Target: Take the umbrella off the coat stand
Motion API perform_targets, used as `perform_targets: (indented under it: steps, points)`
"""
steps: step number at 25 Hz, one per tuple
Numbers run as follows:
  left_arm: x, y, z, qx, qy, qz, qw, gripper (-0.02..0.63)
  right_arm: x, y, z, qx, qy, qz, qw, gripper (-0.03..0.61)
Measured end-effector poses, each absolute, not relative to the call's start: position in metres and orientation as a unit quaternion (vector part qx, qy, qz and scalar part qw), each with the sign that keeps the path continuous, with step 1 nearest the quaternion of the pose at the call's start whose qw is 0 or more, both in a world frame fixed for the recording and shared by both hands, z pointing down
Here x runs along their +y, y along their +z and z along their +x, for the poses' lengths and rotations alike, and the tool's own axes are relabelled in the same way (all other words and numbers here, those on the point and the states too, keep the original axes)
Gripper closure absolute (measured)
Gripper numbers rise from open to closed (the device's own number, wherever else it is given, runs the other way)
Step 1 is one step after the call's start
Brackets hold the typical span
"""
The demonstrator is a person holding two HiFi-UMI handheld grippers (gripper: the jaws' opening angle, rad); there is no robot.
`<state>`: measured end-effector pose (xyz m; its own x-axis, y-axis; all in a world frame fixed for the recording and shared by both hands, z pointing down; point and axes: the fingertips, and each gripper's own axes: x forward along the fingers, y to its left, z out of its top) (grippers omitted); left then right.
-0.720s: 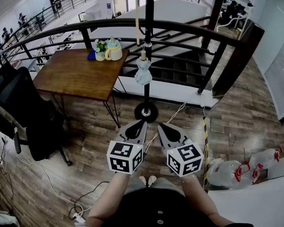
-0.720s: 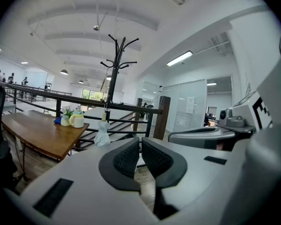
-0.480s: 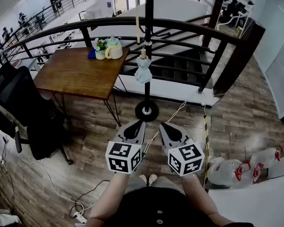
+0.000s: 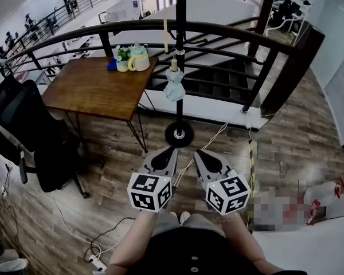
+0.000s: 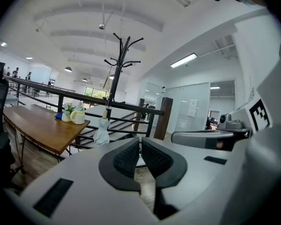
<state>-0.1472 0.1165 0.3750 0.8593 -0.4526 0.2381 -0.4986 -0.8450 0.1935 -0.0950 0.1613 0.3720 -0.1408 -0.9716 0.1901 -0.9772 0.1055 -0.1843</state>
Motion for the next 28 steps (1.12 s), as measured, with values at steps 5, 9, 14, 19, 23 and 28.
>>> perform_targets:
  steps: [5, 9, 14, 19, 23, 28]
  points:
    - [0.119, 0.379, -0.136, -0.255, 0.093, 0.954, 0.127, 0.587, 0.166, 0.379, -0.079, -0.74, 0.143, 0.657, 0.014, 0.549]
    - [0.118, 0.388, -0.122, -0.252, 0.102, 0.953, 0.131, 0.588, 0.165, 0.387, -0.065, -0.734, 0.154, 0.662, 0.012, 0.549]
    - [0.102, 0.397, -0.099, -0.251, 0.108, 0.952, 0.136, 0.588, 0.15, 0.397, -0.041, -0.729, 0.165, 0.664, 0.016, 0.549]
    - [0.063, 0.399, -0.075, -0.255, 0.104, 0.952, 0.135, 0.588, 0.111, 0.405, -0.018, -0.732, 0.162, 0.661, 0.025, 0.549]
    - [0.019, 0.398, -0.058, -0.267, 0.094, 0.949, 0.142, 0.588, 0.068, 0.402, -0.002, -0.743, 0.153, 0.651, 0.04, 0.549]
    - [-0.041, 0.392, -0.031, -0.274, 0.09, 0.947, 0.14, 0.587, 0.008, 0.392, 0.03, -0.745, 0.145, 0.65, 0.041, 0.549]
